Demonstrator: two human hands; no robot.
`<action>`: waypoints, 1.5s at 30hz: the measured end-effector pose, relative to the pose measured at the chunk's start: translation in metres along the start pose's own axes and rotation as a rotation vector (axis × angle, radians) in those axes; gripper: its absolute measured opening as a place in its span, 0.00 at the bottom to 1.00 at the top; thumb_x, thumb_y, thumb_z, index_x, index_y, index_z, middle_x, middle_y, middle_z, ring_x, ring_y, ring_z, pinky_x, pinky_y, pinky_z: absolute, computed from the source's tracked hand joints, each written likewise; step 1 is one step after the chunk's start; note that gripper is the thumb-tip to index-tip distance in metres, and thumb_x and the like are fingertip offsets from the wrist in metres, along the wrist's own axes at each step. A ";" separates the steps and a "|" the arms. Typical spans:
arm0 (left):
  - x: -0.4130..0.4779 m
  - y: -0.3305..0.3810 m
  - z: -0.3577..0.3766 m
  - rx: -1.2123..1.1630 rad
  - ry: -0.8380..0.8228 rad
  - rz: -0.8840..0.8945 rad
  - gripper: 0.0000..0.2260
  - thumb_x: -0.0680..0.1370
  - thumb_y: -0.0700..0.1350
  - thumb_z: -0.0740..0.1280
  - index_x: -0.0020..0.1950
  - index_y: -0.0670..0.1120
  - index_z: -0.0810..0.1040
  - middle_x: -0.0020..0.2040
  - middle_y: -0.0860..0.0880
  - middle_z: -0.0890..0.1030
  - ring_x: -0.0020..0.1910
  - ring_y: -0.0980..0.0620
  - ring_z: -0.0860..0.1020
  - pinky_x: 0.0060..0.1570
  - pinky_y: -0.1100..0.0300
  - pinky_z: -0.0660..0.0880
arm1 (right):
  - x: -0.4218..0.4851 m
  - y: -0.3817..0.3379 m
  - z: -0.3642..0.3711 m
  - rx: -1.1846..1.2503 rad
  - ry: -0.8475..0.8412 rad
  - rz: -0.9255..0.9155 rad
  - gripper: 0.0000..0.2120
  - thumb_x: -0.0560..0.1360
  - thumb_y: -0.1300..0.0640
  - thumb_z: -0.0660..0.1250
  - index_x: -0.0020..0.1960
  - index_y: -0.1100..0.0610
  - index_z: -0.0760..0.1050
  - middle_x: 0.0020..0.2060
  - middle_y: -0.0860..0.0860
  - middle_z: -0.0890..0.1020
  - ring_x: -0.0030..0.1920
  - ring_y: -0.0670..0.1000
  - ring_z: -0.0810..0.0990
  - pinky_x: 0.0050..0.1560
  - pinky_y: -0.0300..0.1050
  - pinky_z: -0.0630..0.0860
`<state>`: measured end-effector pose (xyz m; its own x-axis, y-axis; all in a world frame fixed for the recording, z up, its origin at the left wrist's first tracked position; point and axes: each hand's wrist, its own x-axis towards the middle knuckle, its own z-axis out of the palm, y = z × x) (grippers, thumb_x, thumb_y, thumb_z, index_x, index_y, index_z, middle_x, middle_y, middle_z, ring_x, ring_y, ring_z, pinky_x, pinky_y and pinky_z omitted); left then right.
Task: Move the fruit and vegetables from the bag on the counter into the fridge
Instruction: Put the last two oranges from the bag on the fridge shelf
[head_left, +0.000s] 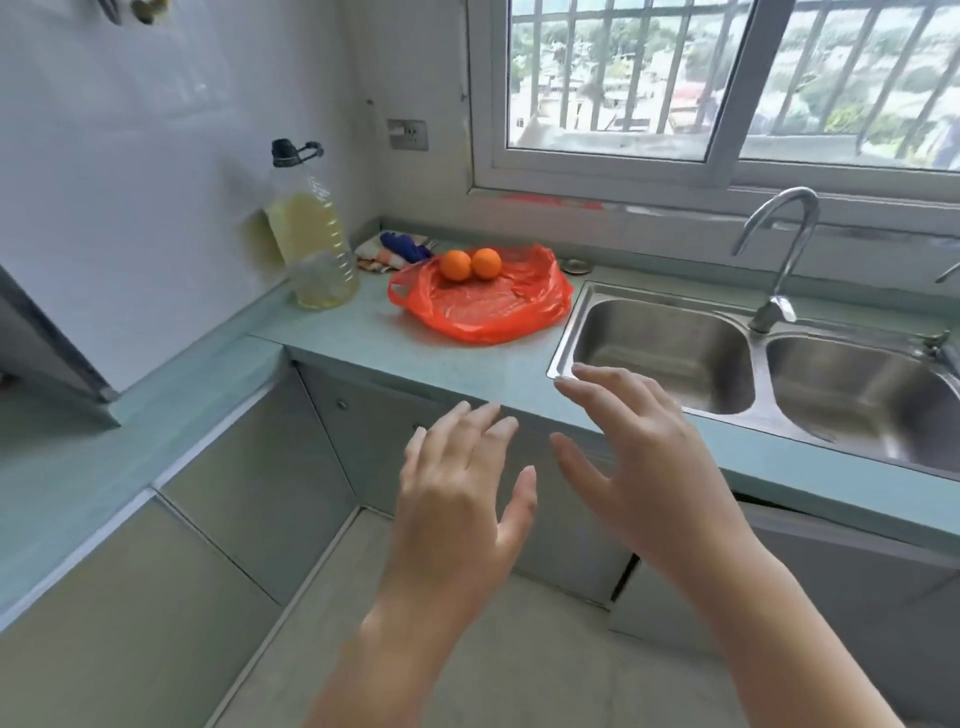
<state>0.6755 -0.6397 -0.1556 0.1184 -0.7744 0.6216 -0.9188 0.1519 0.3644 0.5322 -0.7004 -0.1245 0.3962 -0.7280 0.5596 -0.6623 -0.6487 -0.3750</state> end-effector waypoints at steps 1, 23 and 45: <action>0.006 -0.011 0.004 0.009 -0.005 -0.006 0.18 0.75 0.51 0.59 0.59 0.44 0.76 0.60 0.47 0.78 0.63 0.49 0.69 0.62 0.41 0.67 | 0.011 0.001 0.011 0.013 -0.008 -0.001 0.23 0.71 0.46 0.58 0.59 0.57 0.76 0.56 0.54 0.79 0.58 0.58 0.76 0.56 0.57 0.75; 0.244 -0.213 0.152 0.139 -0.150 -0.087 0.19 0.75 0.52 0.57 0.60 0.44 0.76 0.60 0.47 0.78 0.62 0.47 0.73 0.62 0.48 0.66 | 0.289 0.136 0.203 0.063 -0.100 -0.032 0.20 0.69 0.52 0.65 0.59 0.59 0.76 0.55 0.56 0.80 0.56 0.60 0.77 0.54 0.58 0.76; 0.435 -0.421 0.316 -0.094 -0.363 -0.039 0.19 0.73 0.51 0.57 0.58 0.43 0.78 0.58 0.45 0.79 0.60 0.45 0.75 0.60 0.49 0.68 | 0.459 0.222 0.383 -0.079 -0.229 0.353 0.19 0.69 0.56 0.71 0.60 0.58 0.75 0.55 0.53 0.78 0.56 0.58 0.76 0.52 0.51 0.73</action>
<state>0.9944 -1.2346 -0.2577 -0.0042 -0.9454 0.3259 -0.8755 0.1610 0.4557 0.8107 -1.2633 -0.2337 0.2612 -0.9387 0.2251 -0.8259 -0.3380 -0.4512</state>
